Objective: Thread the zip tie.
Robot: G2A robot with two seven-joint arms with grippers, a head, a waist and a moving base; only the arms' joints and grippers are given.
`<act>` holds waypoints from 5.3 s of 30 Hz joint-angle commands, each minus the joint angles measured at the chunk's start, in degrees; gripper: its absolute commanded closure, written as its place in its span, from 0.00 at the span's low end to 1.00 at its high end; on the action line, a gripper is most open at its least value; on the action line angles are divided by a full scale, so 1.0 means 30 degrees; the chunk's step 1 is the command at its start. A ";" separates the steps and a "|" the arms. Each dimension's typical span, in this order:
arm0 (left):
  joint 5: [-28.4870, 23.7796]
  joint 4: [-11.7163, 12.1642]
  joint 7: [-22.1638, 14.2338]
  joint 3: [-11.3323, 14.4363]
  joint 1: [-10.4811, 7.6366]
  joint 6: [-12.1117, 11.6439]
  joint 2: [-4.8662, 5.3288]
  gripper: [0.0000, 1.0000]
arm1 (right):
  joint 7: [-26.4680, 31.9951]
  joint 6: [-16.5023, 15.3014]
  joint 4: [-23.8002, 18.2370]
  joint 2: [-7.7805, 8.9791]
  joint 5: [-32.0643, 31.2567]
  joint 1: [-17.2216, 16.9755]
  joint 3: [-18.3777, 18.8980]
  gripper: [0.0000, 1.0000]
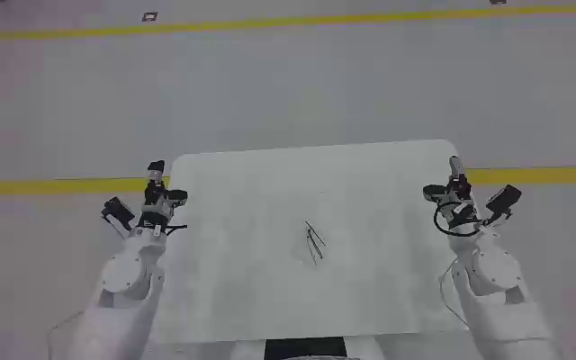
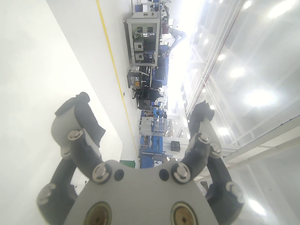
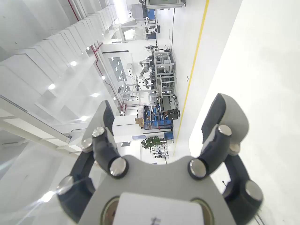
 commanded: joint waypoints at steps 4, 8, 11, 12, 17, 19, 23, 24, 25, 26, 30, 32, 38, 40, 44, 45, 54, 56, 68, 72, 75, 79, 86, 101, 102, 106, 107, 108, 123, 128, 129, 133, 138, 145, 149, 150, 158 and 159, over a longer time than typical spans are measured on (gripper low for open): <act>0.0000 0.0000 0.0000 0.0000 0.0000 0.0000 0.0000 0.22 | 0.0000 0.0000 0.0000 0.0000 0.0000 0.0000 0.0000 0.00; 0.0000 0.0000 0.0000 0.0000 0.0000 0.0000 0.0000 0.00 | 0.0000 0.0000 0.0000 0.0000 0.0000 0.0000 0.0000 0.22; 0.0000 0.0000 0.0000 0.0000 0.0000 0.0000 0.0000 0.00 | 0.0000 0.0000 0.0000 0.0000 0.0000 0.0000 0.0000 0.00; 0.0000 0.0000 0.0000 0.0000 0.0000 0.0000 0.0000 0.00 | 0.0000 0.0000 0.0000 0.0000 0.0000 0.0000 0.0000 0.00; 0.0000 0.0000 0.0000 0.0000 0.0000 0.0000 0.0000 0.00 | 0.2573 -0.1816 -0.0789 0.0130 -0.2565 0.0588 -0.0618 0.00; 0.0000 0.0000 0.0000 0.0000 0.0000 0.0000 0.0000 0.00 | 0.3929 -0.2816 -0.0716 0.0151 -0.3406 0.0962 -0.1094 0.00; 0.0000 0.0000 0.0000 0.0000 0.0000 0.0000 0.0000 0.00 | 0.6333 -0.4489 -0.0372 0.0230 -0.5736 0.1418 -0.2019 0.00; 0.0000 0.0000 0.0000 0.0000 0.0000 0.0000 0.0000 0.00 | 0.6755 -0.4926 -0.0315 0.0249 -0.6188 0.1491 -0.2147 0.00; 0.0000 0.0000 0.0000 0.0000 0.0000 0.0000 0.0000 0.00 | 0.6977 -0.5686 -0.0278 0.0255 -0.6337 0.1542 -0.2178 0.00; 0.0000 0.0000 0.0000 0.0000 0.0000 0.0000 0.0000 0.00 | 0.6977 -0.5686 -0.0278 0.0255 -0.6337 0.1542 -0.2178 0.00; 0.0000 0.0000 0.0000 0.0000 0.0000 0.0000 0.0000 0.00 | 0.6977 -0.5686 -0.0278 0.0255 -0.6337 0.1542 -0.2178 0.00; 0.0000 0.0000 0.0000 0.0000 0.0000 0.0000 0.0000 0.00 | 0.6977 -0.5686 -0.0278 0.0255 -0.6337 0.1542 -0.2178 0.00; 0.0000 0.0000 0.0000 0.0000 0.0000 0.0000 0.0000 0.00 | 0.6977 -0.5686 -0.0278 0.0255 -0.6337 0.1542 -0.2178 0.00; 0.0000 0.0000 0.0000 0.0000 0.0000 0.0000 0.0000 0.00 | 0.6977 -0.5686 -0.0278 0.0255 -0.6337 0.1542 -0.2178 0.00; 0.0000 0.0000 0.0000 0.0000 0.0000 0.0000 0.0000 0.00 | 0.7796 -0.6112 -0.0554 0.0256 -0.6885 0.2984 -0.2533 0.00; 0.0000 0.0000 0.0000 0.0000 0.0000 0.0000 0.0000 0.00 | 0.8145 -0.6266 -0.0376 0.0239 -0.6911 0.3442 -0.2796 0.00; 0.0000 0.0000 0.0000 0.0000 0.0000 0.0000 0.0000 0.00 | 1.0619 -0.6494 0.0413 0.0172 -0.7745 0.5543 -0.4491 0.00; 0.0000 0.0000 0.0000 0.0000 0.0000 0.0000 0.0000 0.00 | 1.0818 -0.6494 0.0457 0.0158 -0.7880 0.5629 -0.4775 0.00; 0.0000 0.0000 0.0000 0.0000 0.0000 0.0000 0.0000 0.00 | 1.1683 -0.6494 -0.0173 0.0221 -0.8343 0.5447 -0.5089 0.00; 0.0000 0.0000 0.0000 0.0000 0.0000 0.0000 0.0000 0.00 | 1.1921 -0.6494 -0.0374 0.0205 -0.8347 0.5581 -0.5337 0.00; 0.0000 0.0000 0.0000 0.0000 0.0000 0.0000 0.0000 0.00 | 1.2149 -0.6492 0.0057 0.0116 -0.8273 0.6538 -0.5967 0.00; 0.0000 0.0000 0.0000 0.0000 0.0000 0.0000 0.0000 0.00 | 1.2105 -0.6494 0.0848 -0.0076 -0.7889 0.8050 -0.6898 0.00; 0.0000 0.0000 0.0000 0.0000 0.0000 0.0000 0.0000 0.00 | 1.3111 -0.6494 0.1991 -0.0346 -0.7480 0.9662 -0.8574 0.00; 0.0000 0.0000 0.0000 0.0000 0.0000 0.0000 0.0000 0.00 | 1.3374 -0.6494 0.1998 -0.0392 -0.7510 0.9765 -0.8979 0.00; 0.0000 0.0000 0.0000 0.0000 0.0000 0.0000 0.0000 0.00 | 1.3374 -0.6494 0.1998 -0.0392 -0.7510 0.9765 -0.8979 0.00; 0.0000 0.0000 0.0000 0.0000 0.0000 0.0000 0.0000 0.00 | 1.3374 -0.6494 0.1998 -0.0392 -0.7510 0.9765 -0.8979 0.00; 0.0000 0.0000 0.0000 0.0000 0.0000 0.0000 0.0000 0.00 | 1.3374 -0.6494 0.1998 -0.0392 -0.7510 0.9765 -0.8979 0.00; 0.0000 0.0000 0.0000 0.0000 0.0000 0.0000 0.0000 0.00 | 1.4073 -0.6449 0.1960 -0.0357 -0.8189 0.9806 -0.9219 0.00; 0.0000 0.0000 0.0000 0.0000 0.0000 0.0000 0.0000 0.00 | 2.2380 -0.5178 0.0473 0.0194 -1.4206 1.1110 -1.1132 0.00; 0.0000 0.0000 0.0000 0.0000 0.0000 0.0000 0.0000 0.00 | 2.2380 -0.5178 0.0473 0.0194 -1.4206 1.1110 -1.1132 0.00; 0.0000 0.0000 0.0000 0.0000 0.0000 0.0000 0.0000 0.00 | 2.2380 -0.5178 0.0473 0.0194 -1.4206 1.1110 -1.1132 0.00; 0.0000 0.0000 0.0000 0.0000 0.0000 0.0000 0.0000 0.00 | 2.2380 -0.5178 0.0473 0.0194 -1.4206 1.1110 -1.1132 0.00; 0.0000 0.0000 0.0000 0.0000 0.0000 0.0000 0.0000 0.00 | 2.3093 -0.4764 -0.0501 0.0318 -1.6981 1.1563 -1.1418 0.00; 0.0000 0.0000 0.0000 0.0000 0.0000 0.0000 0.0000 0.00 | 2.5415 -0.4617 -0.2068 0.0482 -2.0717 1.1990 -1.2754 0.00; 0.0000 0.0000 0.0000 0.0000 0.0000 0.0000 0.0000 0.00 | 2.5849 -0.4773 -0.2429 0.0457 -2.1881 1.2054 -1.3759 0.00; 0.0000 0.0000 0.0000 0.0000 0.0000 0.0000 0.0000 0.00 | 2.6056 -0.4812 -0.2492 0.0440 -2.2226 1.2079 -1.4119 0.00; 0.0000 0.0000 0.0000 0.0000 0.0000 0.0000 0.0000 0.00 | 2.6111 -0.5088 -0.2694 0.0392 -2.2627 1.2180 -1.4696 0.00; 0.0000 0.0000 0.0000 0.0000 0.0000 0.0000 0.0000 0.00 | 2.6111 -0.5088 -0.2694 0.0392 -2.2627 1.2180 -1.4696 0.00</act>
